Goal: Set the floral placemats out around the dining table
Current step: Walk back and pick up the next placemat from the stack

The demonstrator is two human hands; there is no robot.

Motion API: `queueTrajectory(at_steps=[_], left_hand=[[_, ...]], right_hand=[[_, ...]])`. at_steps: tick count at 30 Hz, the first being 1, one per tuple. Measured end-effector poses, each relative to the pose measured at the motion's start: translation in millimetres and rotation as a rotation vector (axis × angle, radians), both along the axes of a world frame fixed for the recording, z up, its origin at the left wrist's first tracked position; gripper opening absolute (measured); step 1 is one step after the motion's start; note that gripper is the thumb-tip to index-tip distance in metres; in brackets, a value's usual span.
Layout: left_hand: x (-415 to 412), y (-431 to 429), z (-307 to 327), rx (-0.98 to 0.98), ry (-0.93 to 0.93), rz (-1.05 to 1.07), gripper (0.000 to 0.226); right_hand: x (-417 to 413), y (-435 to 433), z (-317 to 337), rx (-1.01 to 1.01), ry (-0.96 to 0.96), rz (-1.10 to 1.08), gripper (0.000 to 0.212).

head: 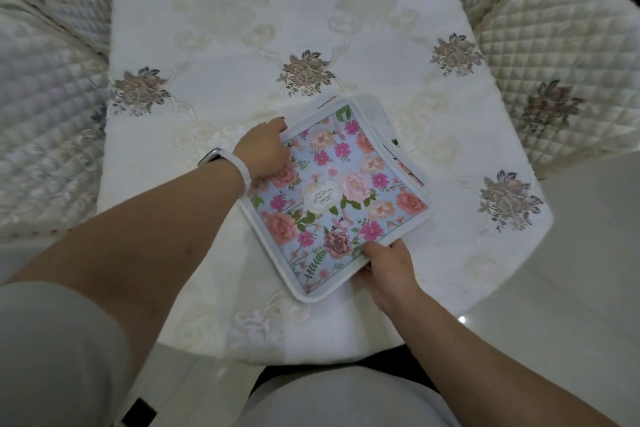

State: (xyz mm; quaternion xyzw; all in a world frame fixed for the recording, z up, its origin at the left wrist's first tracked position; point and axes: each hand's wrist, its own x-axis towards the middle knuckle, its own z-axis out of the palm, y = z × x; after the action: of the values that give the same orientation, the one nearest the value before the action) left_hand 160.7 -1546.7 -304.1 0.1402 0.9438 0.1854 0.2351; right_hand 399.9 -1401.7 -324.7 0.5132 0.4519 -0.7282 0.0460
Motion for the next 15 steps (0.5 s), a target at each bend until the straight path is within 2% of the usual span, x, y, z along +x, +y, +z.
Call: queueTrajectory(at_steps=[6, 12, 15], left_hand=[[31, -25, 8, 0.164, -0.169, 0.223, 0.008], [70, -43, 16, 0.333, -0.371, 0.29, 0.014], [88, -46, 19, 0.489, -0.401, 0.329, 0.03]], right_hand=[[1, 12, 3, 0.16, -0.065, 0.003, 0.028], [7, 33, 14, 0.41, -0.115, 0.113, 0.024], [10, 41, 21, 0.474, -0.094, 0.175, 0.025]])
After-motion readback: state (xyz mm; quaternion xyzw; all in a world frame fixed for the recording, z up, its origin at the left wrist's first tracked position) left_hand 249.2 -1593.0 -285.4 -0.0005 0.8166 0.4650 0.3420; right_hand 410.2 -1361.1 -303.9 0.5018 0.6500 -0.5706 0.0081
